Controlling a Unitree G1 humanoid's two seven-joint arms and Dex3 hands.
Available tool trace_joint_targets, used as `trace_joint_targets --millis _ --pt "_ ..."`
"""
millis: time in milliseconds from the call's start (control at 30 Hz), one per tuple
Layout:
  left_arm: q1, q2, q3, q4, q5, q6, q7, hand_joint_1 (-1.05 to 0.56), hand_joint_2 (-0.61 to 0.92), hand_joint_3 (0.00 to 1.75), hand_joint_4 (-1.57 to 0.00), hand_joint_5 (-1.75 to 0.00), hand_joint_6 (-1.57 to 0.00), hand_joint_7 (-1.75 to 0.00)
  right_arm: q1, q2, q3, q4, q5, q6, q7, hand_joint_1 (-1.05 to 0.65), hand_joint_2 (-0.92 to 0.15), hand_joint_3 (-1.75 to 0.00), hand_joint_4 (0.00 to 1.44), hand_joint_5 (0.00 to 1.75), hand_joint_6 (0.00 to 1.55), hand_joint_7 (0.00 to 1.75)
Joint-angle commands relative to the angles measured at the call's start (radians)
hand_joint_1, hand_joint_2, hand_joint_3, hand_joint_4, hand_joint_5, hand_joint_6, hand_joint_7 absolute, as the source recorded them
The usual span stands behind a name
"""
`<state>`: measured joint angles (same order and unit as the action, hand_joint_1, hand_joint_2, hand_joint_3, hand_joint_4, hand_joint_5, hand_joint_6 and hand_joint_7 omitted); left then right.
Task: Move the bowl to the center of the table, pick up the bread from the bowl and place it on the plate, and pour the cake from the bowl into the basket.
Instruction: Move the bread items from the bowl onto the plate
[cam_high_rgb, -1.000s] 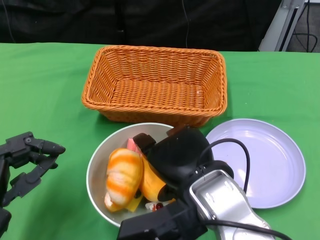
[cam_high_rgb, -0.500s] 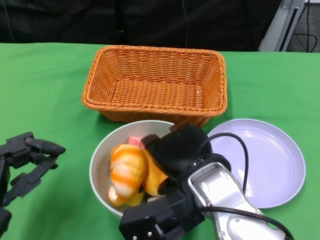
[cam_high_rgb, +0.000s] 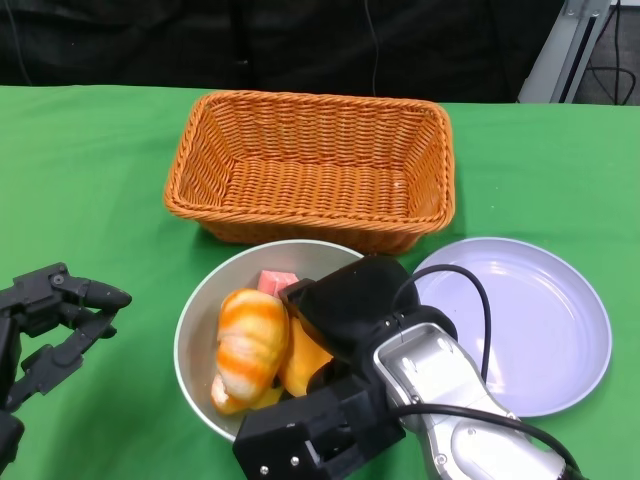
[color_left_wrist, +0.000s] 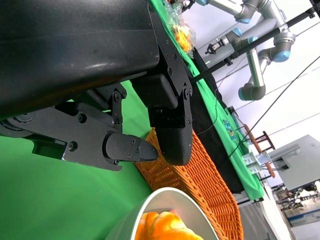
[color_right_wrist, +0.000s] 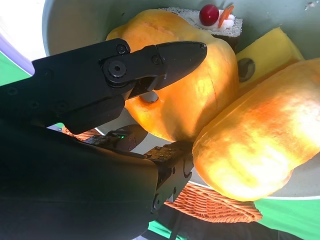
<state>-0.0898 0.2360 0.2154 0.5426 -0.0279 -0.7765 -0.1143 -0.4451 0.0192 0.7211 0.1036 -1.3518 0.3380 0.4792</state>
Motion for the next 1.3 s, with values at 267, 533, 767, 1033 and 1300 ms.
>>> trace_joint_targets --millis 267,533,767,1033,1300 --pt "0.012 0.016 0.006 -0.021 0.0 0.006 0.008 -0.1 0.92 0.21 -0.84 -1.21 -0.93 -0.83 -0.023 -0.007 0.0 0.073 0.053 0.013 -0.005 -0.91 -0.92 -0.12 0.72 0.1 0.6 0.05" --pt "0.013 0.019 0.005 -0.022 -0.01 0.011 -0.005 -0.11 0.92 0.22 -0.85 -1.21 -0.92 -0.83 -0.024 -0.002 0.006 0.113 0.081 0.016 -0.048 -0.88 -0.92 -0.09 0.74 0.09 0.61 0.03" --pt "0.013 0.019 0.008 -0.019 -0.001 0.012 0.006 -0.11 0.92 0.22 -0.84 -1.21 -0.92 -0.82 -0.042 0.006 0.013 0.214 0.131 -0.011 -0.163 -0.73 -0.89 -0.01 0.84 0.12 0.61 0.0" --pt "0.013 0.016 0.009 -0.015 -0.005 0.005 0.005 -0.1 0.92 0.22 -0.84 -1.2 -0.93 -0.81 -0.052 -0.002 -0.008 0.275 0.218 -0.066 -0.323 -0.24 -0.92 -0.05 0.76 0.74 0.78 0.01" --pt "0.011 0.016 0.007 -0.016 -0.017 0.01 -0.006 -0.1 0.92 0.23 -0.85 -1.2 -0.93 -0.81 -0.066 -0.013 -0.023 0.273 0.28 -0.095 -0.41 -0.15 -0.92 -0.01 0.59 1.19 0.86 0.02"
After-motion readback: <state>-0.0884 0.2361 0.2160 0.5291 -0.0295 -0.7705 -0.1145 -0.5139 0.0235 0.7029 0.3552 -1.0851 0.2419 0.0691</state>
